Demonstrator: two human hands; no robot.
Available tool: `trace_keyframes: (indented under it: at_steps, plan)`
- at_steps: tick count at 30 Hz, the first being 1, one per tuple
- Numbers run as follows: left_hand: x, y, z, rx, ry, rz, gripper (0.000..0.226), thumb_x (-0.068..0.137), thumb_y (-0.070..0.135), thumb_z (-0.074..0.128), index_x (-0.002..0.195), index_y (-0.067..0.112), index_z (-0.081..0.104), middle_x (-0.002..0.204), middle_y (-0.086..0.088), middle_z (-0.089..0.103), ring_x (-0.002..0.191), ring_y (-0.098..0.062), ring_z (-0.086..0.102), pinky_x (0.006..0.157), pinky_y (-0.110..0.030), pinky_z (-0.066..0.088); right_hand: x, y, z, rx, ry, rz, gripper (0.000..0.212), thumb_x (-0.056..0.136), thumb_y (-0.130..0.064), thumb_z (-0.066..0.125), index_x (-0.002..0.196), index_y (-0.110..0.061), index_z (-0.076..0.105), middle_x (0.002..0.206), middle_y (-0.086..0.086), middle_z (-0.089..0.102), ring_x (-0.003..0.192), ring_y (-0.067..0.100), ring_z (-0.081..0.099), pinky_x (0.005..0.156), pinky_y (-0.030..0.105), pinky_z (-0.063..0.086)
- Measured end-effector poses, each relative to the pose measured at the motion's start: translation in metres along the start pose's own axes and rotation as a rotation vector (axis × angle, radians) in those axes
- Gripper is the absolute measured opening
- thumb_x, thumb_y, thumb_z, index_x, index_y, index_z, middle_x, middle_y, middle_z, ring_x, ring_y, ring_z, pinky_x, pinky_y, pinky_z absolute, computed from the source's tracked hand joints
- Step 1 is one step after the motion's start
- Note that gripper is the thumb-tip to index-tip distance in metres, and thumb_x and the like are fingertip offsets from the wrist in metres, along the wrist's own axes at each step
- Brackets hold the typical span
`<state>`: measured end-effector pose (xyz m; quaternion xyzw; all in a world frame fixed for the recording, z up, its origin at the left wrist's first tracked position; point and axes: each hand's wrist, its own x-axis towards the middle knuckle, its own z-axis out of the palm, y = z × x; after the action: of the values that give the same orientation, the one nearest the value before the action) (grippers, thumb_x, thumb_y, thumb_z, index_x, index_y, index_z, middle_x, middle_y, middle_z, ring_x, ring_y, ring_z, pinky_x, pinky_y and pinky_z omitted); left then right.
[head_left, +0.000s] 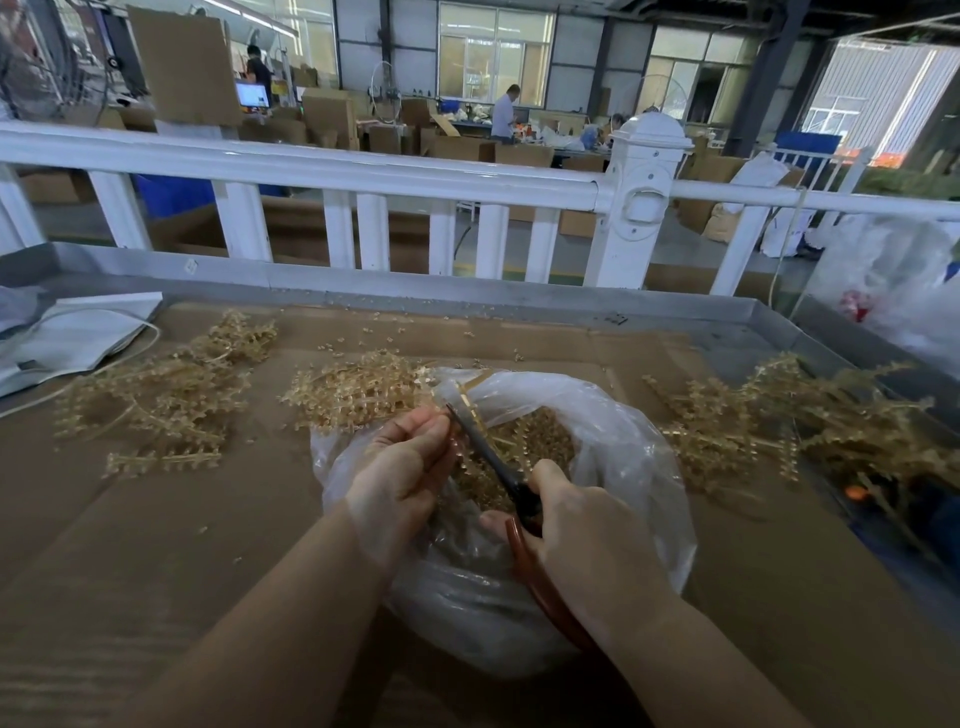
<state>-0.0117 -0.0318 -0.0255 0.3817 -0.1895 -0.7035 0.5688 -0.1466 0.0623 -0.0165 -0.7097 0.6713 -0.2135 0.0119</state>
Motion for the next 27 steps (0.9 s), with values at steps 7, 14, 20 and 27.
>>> trace_keyframes:
  at_steps: [7, 14, 20, 27]
  plan:
    - [-0.005, -0.004, 0.0, 0.035, -0.069, 0.029, 0.021, 0.086, -0.011, 0.053, 0.079, 0.009, 0.057, 0.058, -0.002, 0.066, 0.052, -0.01, 0.066, 0.047, -0.019, 0.053, 0.001, 0.003, -0.003, 0.211, 0.032, 0.049, 0.036, 0.081, -0.063, 0.058, 0.075, -0.033, 0.04, 0.063, -0.015, 0.05, 0.062, -0.002, 0.051, 0.055, 0.011, 0.036]
    - [-0.008, -0.003, -0.001, 0.05, -0.14, 0.007, 0.024, 0.085, -0.013, 0.052, 0.087, 0.008, 0.062, 0.067, -0.002, 0.069, 0.064, -0.01, 0.069, 0.053, -0.021, 0.055, 0.002, 0.006, -0.009, 0.34, 0.07, 0.073, 0.024, 0.081, -0.052, 0.067, 0.083, -0.033, 0.053, 0.063, -0.021, 0.051, 0.074, -0.029, 0.044, 0.066, -0.002, 0.035]
    - [-0.011, -0.002, 0.001, 0.01, -0.19, -0.005, 0.027, 0.079, -0.019, 0.05, 0.085, 0.004, 0.063, 0.08, -0.01, 0.067, 0.071, -0.015, 0.071, 0.057, -0.026, 0.058, 0.003, 0.005, -0.008, 0.422, 0.094, 0.075, 0.02, 0.083, -0.035, 0.072, 0.084, -0.034, 0.051, 0.067, -0.021, 0.053, 0.074, -0.029, 0.046, 0.06, -0.003, 0.035]
    - [-0.013, -0.002, -0.001, 0.01, -0.214, -0.036, 0.029, 0.079, -0.02, 0.048, 0.086, 0.004, 0.064, 0.085, -0.012, 0.066, 0.08, -0.02, 0.067, 0.061, -0.027, 0.059, 0.007, 0.004, -0.008, 0.552, 0.185, 0.105, 0.026, 0.083, -0.025, 0.073, 0.088, -0.037, 0.051, 0.073, -0.024, 0.055, 0.07, -0.021, 0.053, 0.057, 0.0, 0.038]
